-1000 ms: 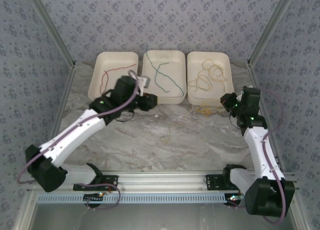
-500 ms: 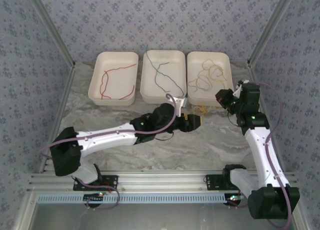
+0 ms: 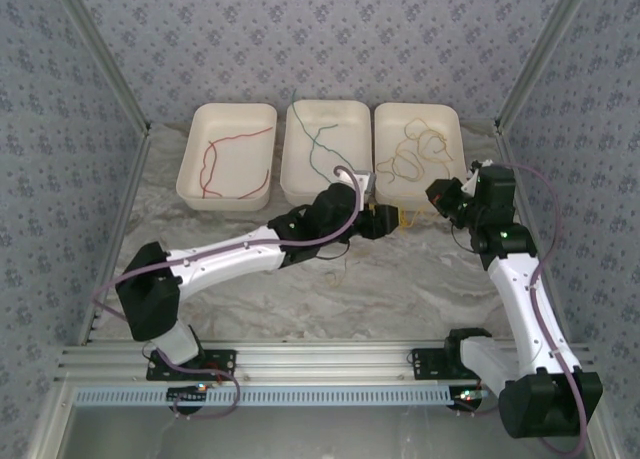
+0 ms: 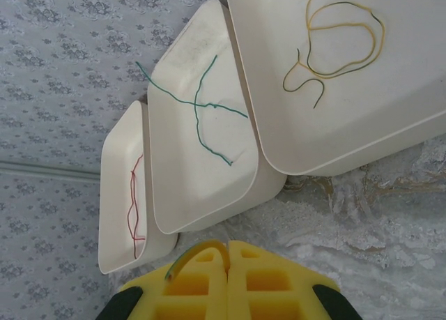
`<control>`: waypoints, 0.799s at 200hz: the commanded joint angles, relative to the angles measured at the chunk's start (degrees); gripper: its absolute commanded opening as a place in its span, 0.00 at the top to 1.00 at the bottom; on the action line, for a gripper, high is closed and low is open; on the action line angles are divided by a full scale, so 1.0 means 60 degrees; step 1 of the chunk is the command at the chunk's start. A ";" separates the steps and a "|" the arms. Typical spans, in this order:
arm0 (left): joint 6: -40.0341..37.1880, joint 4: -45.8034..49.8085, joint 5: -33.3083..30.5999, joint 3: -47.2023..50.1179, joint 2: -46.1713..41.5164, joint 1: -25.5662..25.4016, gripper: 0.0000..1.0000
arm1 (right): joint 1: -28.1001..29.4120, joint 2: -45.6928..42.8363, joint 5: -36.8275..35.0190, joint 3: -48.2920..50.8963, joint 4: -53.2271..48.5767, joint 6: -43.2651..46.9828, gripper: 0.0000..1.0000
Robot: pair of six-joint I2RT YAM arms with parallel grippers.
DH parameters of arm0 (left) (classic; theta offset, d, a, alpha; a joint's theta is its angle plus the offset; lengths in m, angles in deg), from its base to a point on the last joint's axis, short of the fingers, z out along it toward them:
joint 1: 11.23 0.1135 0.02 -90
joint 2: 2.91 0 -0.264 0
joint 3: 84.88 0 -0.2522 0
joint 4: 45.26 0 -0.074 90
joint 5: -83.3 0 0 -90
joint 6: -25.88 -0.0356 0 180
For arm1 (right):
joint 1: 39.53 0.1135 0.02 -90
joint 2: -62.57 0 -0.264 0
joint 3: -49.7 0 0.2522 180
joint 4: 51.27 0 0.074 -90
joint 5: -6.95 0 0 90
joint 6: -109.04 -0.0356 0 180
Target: Untangle the cables
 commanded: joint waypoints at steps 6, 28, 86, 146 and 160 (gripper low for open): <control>-0.1297 -0.0037 -0.0140 0.0926 -0.0516 0.0077 0.40 | -0.0163 0.0075 0.0364 -0.0599 -0.0207 -0.0021 1.00; -0.2020 -0.0663 -0.0467 0.2536 -0.1645 0.0359 0.47 | -0.0653 0.0257 0.0972 -0.0902 -0.0316 0.0042 1.00; -0.5856 -0.1977 -0.0833 0.3247 -0.1089 -0.0259 0.37 | -0.1116 0.0460 0.1941 -0.1090 -0.0575 -0.0019 1.00; -0.7746 -0.3836 -0.1746 0.2091 0.0857 -0.0510 0.26 | -0.1050 0.0252 0.2062 -0.1059 -0.0634 -0.0317 1.00; -0.7809 -0.4134 -0.1964 0.1957 0.1122 -0.0495 0.24 | -0.1018 0.0214 0.2155 -0.1005 -0.0572 -0.0408 1.00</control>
